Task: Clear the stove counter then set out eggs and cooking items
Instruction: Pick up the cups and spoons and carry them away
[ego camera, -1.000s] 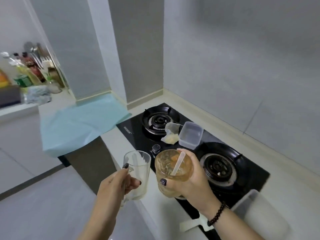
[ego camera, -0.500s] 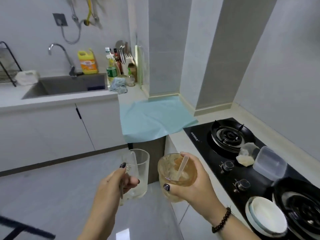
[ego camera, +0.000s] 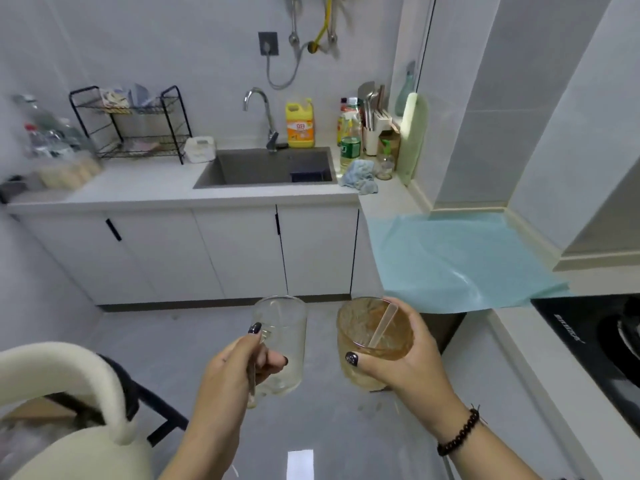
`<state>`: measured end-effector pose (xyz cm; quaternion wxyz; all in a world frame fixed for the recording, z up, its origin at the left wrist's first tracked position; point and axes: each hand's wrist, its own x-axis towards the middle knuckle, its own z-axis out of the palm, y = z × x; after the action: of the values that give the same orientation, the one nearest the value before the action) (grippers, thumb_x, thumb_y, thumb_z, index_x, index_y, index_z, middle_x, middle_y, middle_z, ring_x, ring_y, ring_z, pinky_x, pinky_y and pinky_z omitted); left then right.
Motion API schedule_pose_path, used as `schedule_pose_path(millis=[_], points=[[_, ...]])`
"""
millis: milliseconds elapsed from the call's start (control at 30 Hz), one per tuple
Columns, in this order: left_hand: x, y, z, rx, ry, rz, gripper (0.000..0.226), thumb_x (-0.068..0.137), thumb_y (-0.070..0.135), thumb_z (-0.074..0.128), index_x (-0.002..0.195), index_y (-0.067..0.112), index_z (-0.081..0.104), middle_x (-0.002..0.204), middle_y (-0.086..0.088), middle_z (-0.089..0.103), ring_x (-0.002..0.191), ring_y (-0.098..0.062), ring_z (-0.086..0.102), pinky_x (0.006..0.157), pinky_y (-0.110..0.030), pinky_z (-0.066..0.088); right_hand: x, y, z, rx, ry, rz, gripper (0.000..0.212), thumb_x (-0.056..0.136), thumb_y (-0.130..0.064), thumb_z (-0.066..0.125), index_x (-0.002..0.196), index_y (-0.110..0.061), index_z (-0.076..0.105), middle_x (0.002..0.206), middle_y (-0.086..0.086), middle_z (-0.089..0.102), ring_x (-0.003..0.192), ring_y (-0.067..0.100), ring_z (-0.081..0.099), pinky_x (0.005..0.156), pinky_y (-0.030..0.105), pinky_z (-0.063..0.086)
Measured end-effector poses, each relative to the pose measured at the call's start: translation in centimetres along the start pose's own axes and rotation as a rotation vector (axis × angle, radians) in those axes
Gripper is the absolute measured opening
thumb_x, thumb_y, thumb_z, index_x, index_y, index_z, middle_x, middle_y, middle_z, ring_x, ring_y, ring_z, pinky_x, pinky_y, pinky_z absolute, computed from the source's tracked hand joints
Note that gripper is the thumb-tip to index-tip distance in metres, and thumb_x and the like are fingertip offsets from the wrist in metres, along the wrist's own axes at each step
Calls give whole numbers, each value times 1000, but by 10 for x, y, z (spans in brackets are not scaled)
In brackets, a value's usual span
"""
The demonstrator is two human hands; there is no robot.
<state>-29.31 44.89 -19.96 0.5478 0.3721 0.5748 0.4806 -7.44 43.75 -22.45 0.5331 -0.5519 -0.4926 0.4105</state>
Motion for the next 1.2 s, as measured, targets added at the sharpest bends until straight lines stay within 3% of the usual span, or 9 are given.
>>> schedule_pose_path(millis=[133, 267, 433, 533, 800, 1067, 1200], points=[[34, 10, -32, -40, 85, 10, 35, 87, 30, 56, 61, 9, 45, 68, -11, 70, 74, -26, 64, 85, -43, 45, 44, -6, 45, -10, -105, 0, 85, 43, -32, 89, 120, -35, 52, 116, -11, 62, 106, 2, 61, 81, 18, 53], [74, 19, -60, -73, 181, 29, 38, 98, 18, 44, 61, 8, 44, 67, -10, 69, 75, -27, 63, 84, -42, 44, 96, -9, 90, -26, -187, -5, 91, 39, -38, 88, 123, -35, 50, 120, -11, 60, 108, 4, 60, 86, 25, 54], [141, 38, -91, -103, 275, 46, 34, 84, 31, 54, 57, 13, 45, 69, -11, 70, 69, -21, 61, 75, -40, 37, 177, -6, 153, -28, -295, -22, 89, 36, -38, 86, 119, -36, 52, 116, -11, 63, 104, 5, 63, 82, 24, 54], [192, 50, -106, -155, 357, 58, 37, 93, 22, 51, 59, 9, 45, 66, -12, 69, 61, -15, 63, 79, -39, 38, 235, -6, 193, -32, -392, -26, 90, 36, -39, 87, 119, -36, 52, 115, -13, 63, 105, 4, 62, 80, 21, 54], [313, 88, -164, -316, 559, 111, 43, 98, 9, 43, 56, 3, 46, 61, -16, 65, 72, -31, 60, 85, -44, 45, 372, -27, 306, -36, -590, -82, 92, 35, -43, 86, 119, -38, 49, 114, -19, 59, 103, -5, 58, 77, 14, 51], [406, 116, -219, -347, 598, 134, 41, 98, 6, 42, 58, 2, 47, 59, -17, 64, 61, -24, 61, 74, -38, 47, 453, -22, 411, -44, -661, -83, 89, 36, -42, 87, 117, -41, 51, 113, -18, 61, 105, -1, 59, 83, 20, 52], [466, 131, -268, -353, 544, 167, 37, 90, 9, 56, 55, 1, 47, 58, -18, 62, 60, -23, 61, 75, -39, 46, 498, -17, 475, -60, -671, -77, 90, 35, -40, 88, 118, -37, 53, 114, -15, 64, 107, 3, 61, 89, 23, 51]])
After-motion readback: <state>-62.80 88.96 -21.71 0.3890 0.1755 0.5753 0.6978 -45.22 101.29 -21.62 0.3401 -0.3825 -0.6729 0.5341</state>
